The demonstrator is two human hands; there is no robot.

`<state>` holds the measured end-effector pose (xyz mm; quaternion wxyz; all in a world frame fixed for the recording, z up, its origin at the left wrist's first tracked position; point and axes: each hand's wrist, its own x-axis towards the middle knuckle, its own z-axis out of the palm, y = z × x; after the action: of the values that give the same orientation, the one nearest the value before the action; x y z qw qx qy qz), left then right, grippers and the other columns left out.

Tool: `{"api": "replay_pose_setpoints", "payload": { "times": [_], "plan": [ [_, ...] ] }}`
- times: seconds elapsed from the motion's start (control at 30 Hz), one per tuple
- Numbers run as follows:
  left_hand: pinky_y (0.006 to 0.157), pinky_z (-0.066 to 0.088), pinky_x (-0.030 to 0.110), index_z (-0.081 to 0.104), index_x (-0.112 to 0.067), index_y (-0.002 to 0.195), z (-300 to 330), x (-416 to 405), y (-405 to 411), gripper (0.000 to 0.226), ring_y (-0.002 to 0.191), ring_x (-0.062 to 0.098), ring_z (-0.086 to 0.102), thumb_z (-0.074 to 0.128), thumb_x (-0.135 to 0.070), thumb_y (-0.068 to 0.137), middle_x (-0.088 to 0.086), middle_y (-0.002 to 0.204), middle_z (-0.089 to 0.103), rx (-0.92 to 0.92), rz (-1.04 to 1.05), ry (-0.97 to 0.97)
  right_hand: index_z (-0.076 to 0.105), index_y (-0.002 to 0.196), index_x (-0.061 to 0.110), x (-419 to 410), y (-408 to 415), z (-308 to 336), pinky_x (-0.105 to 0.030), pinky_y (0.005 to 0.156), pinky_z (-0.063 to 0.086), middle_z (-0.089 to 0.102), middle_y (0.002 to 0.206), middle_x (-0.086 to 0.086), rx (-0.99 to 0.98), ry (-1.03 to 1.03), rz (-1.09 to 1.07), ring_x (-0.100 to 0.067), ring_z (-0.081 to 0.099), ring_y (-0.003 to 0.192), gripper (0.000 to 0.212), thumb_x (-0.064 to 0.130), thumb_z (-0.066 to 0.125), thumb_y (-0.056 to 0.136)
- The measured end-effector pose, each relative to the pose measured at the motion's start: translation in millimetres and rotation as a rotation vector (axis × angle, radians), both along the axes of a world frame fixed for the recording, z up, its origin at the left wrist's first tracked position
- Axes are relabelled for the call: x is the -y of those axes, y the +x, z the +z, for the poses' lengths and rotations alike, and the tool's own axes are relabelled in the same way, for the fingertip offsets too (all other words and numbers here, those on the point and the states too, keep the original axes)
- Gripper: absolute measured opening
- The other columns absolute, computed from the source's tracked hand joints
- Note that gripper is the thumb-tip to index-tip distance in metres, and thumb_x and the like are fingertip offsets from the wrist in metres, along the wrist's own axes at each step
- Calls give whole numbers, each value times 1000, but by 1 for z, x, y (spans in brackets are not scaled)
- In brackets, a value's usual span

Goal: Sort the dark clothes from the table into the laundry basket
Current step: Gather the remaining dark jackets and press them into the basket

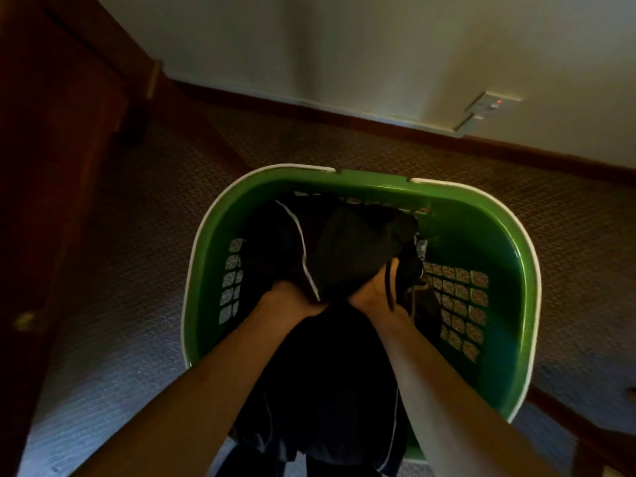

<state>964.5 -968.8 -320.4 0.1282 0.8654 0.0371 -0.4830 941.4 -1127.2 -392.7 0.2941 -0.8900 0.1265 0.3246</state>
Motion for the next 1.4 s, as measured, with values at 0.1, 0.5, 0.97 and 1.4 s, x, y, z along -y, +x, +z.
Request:
{"api": "replay_pose_setpoints", "payload": {
  "times": [0.1, 0.5, 0.97, 1.4],
  "plan": [
    [110, 40, 39, 53, -16, 144, 50, 4, 7, 73, 126, 29, 53, 35, -66, 93, 13, 142, 56, 44, -212, -104, 45, 147, 14, 13, -17, 4, -39, 120, 24, 47, 143, -12, -229, 260, -230, -26, 41, 136, 44, 18, 54, 104],
    [118, -2, 71, 8, -45, 159, 30, 0, 14, 68, 152, 44, -11, 13, -73, 97, 10, 166, -23, 567, -362, -56, 43, 146, 34, 22, 16, 137, -51, 113, 28, 35, 157, -2, 599, 58, -169, -25, 29, 146, 47, 48, 44, 102],
    [120, -11, 58, 5, -44, 158, -39, 3, 29, 68, 154, 35, -14, 26, -69, 98, 10, 169, -12, 124, -231, 25, 21, 152, 54, 7, 36, 15, -67, 117, -5, -8, 169, 10, -100, 75, 142, -21, -18, 154, 53, 57, 37, 102],
    [121, 18, 51, 40, -25, 152, 114, -100, -157, 67, 148, 33, 24, 59, -53, 94, 15, 159, 31, 366, -4, -156, 67, 118, 22, 29, -156, 181, -50, 109, 40, 53, 136, -11, -297, 3, -198, -36, 45, 133, 63, 73, 56, 83]
  ]
}}
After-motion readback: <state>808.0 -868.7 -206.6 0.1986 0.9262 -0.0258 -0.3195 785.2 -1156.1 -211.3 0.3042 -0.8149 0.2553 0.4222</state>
